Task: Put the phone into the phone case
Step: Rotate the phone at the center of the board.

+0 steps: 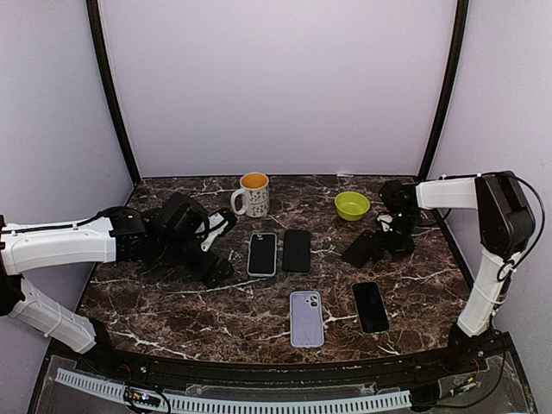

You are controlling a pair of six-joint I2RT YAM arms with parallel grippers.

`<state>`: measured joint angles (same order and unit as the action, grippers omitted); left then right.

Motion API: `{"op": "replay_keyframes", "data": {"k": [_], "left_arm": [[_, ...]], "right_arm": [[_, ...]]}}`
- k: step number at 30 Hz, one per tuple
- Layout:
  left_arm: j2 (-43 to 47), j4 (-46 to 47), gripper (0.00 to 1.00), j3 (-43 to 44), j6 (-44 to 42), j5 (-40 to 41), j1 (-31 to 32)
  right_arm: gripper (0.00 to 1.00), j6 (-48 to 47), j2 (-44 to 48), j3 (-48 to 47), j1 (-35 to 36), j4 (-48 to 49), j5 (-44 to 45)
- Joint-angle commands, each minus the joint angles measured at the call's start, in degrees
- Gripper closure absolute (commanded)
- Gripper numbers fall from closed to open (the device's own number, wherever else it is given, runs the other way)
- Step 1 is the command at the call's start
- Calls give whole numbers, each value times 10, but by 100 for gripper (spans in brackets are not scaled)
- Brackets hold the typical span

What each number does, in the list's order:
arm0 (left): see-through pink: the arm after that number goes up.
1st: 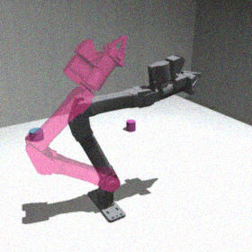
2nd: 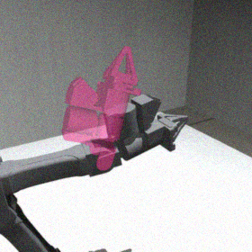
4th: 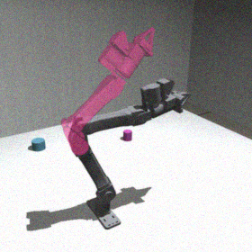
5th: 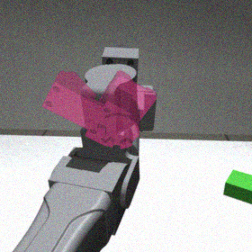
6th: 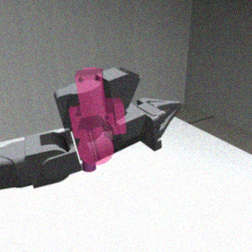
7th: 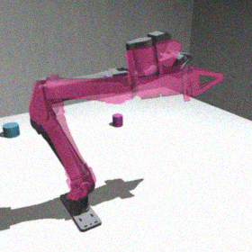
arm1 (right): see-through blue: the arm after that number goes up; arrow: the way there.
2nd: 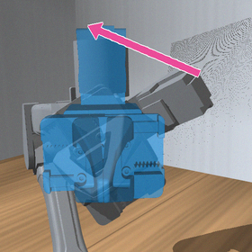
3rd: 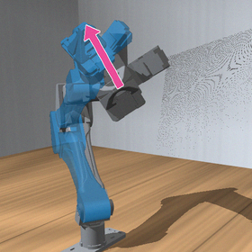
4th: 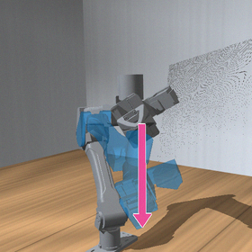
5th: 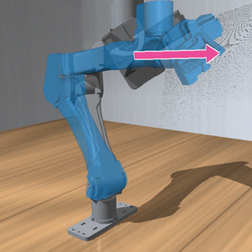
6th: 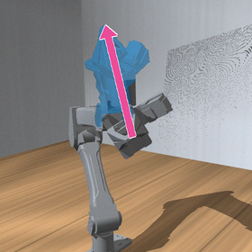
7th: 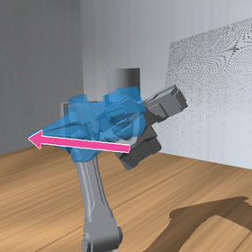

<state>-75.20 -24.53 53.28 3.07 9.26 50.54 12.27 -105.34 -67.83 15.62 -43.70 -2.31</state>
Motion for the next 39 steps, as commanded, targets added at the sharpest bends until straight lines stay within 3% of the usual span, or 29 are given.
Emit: {"op": "replay_keyframes", "data": {"k": [1, 3, 5, 9, 12, 18, 21, 25, 32, 35, 38, 39], "left_arm": [[18, -8, 1, 2, -8, -11, -4], [18, -9, 1, 1, -6, -12, -4], [18, -9, 1, 0, -5, -10, -4], [13, -7, 1, 1, -5, -15, -4], [6, -7, 1, 4, -7, -19, -4], [5, -9, 1, 2, -5, -23, -4], [11, -7, 1, -3, -5, -20, -4], [11, -5, 1, -2, -6, -20, -4], [10, -7, 1, -1, -7, -24, -4], [10, -5, 1, 0, -7, -25, -4], [8, -7, 1, 2, -7, -29, -4], [8, -7, 1, 2, -7, -28, -4]], "right_arm": [[24, 16, 31, -38, 13, -91, 113], [6, 20, 35, -67, 14, -86, 115], [1, 58, 35, -86, 22, -64, 103], [1, 158, 35, -78, 69, 34, 130], [2, 175, 11, -102, 120, 96, 170], [14, 131, -139, -249, 179, 20, 273], [19, 117, -187, -278, 202, -13, 303], [25, 125, -188, -248, 224, -36, 333], [27, 175, -89, -96, 226, -67, 402], [21, 175, -37, -55, 224, -62, 389], [2, 133, 8, -28, 213, 7, 306], [2, 122, 19, -25, 199, 15, 284]]}}
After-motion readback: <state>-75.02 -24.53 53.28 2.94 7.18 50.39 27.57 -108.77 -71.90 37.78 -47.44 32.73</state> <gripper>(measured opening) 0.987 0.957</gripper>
